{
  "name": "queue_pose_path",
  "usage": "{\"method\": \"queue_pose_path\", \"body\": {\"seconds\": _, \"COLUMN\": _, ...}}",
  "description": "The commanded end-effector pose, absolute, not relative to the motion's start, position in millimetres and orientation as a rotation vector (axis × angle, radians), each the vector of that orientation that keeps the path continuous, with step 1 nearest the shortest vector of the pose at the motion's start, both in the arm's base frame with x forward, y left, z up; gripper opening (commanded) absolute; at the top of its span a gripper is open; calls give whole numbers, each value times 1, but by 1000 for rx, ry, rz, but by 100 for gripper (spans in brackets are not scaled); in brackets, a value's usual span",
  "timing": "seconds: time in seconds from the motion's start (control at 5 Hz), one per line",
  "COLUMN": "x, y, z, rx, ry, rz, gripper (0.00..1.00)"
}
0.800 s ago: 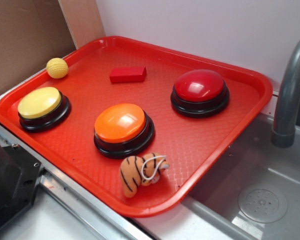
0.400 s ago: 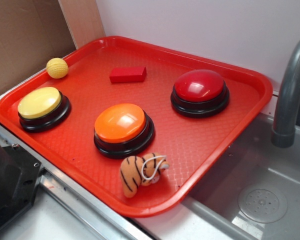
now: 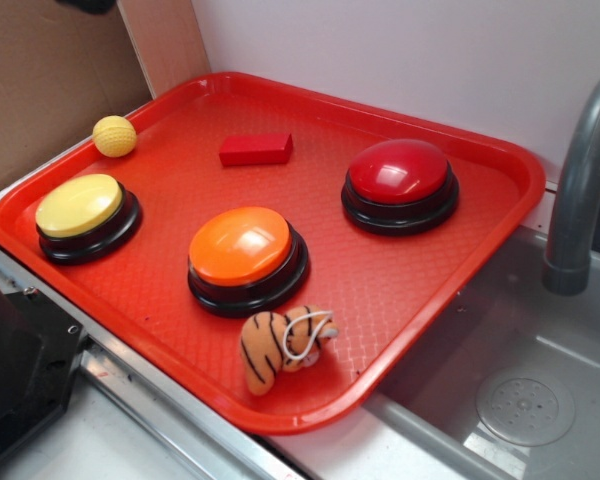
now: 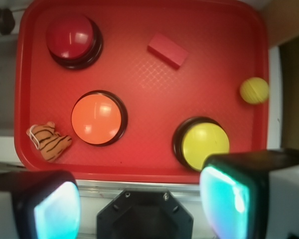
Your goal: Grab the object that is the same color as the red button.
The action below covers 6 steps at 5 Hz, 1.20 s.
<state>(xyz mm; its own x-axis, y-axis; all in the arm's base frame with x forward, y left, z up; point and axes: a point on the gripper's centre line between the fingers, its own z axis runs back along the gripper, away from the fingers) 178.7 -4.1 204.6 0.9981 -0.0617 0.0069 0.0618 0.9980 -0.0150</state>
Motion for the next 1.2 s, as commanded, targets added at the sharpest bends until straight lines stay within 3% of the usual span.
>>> {"method": "queue_pose_path", "body": {"seconds": 0.0, "x": 211, "y": 14, "z": 150, "rx": -11, "ry": 32, "rz": -411, "gripper": 100}}
{"method": "queue_pose_path", "body": {"seconds": 0.2, "x": 216, "y": 18, "z": 121, "rx": 24, "ry": 111, "rz": -661, "gripper": 100}}
{"method": "queue_pose_path", "body": {"seconds": 0.4, "x": 232, "y": 34, "z": 118, "rx": 27, "ry": 101, "rz": -743, "gripper": 100}}
{"method": "queue_pose_path", "body": {"seconds": 0.6, "x": 223, "y": 39, "z": 132, "rx": -31, "ry": 160, "rz": -560, "gripper": 100}}
{"method": "queue_pose_path", "body": {"seconds": 1.0, "x": 223, "y": 39, "z": 132, "rx": -31, "ry": 160, "rz": -560, "gripper": 100}}
